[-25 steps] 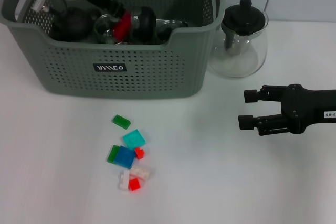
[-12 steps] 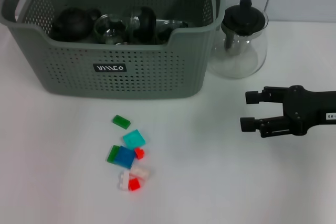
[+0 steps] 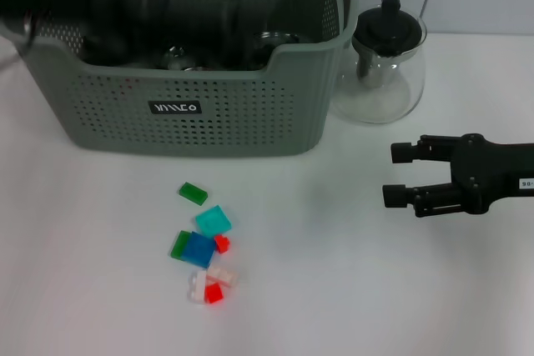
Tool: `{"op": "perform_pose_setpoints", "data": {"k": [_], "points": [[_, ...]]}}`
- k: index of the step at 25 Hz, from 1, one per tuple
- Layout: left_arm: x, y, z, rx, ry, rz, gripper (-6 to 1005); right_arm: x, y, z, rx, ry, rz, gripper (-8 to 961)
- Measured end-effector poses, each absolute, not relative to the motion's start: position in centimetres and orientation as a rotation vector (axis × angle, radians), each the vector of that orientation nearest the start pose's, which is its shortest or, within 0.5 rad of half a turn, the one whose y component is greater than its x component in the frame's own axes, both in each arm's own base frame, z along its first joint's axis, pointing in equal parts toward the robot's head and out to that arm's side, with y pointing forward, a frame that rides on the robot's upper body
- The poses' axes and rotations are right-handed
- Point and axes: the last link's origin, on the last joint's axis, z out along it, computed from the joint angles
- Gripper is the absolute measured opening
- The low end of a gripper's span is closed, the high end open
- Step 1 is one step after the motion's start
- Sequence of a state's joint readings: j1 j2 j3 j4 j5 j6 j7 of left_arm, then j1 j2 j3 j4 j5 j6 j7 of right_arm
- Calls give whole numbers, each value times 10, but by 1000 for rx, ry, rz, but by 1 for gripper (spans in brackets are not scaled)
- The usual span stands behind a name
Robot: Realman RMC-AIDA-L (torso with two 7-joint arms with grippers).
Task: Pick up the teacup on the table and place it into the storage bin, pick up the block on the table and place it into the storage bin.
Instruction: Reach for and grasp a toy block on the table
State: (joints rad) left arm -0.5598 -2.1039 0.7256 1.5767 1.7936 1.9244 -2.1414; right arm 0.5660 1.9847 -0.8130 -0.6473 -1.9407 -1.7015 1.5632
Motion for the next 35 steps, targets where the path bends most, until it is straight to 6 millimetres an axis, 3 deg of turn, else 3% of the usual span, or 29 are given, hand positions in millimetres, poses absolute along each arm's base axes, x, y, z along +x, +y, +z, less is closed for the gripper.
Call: {"op": "perform_pose_setpoints", "data": {"k": [3, 8, 13, 18, 24, 35], "points": [[-127, 300, 108, -2881, -370, -640, 640, 246, 329, 22, -2904, 737, 718, 944], [-157, 291, 67, -2951, -437, -219, 637, 245, 330, 22, -2907, 740, 717, 945], [-182, 294, 44, -2970, -494, 126, 636, 244, 330, 21, -2905, 745, 721, 945], [-195, 309, 25, -2921, -426, 400, 634, 245, 328, 18, -2902, 758, 723, 945], [-198, 327, -5, -2894, -276, 639, 632, 246, 327, 15, -2903, 779, 731, 945], [-191, 337, -28, -2874, -93, 825, 631, 248, 326, 14, -2895, 796, 734, 945]]}}
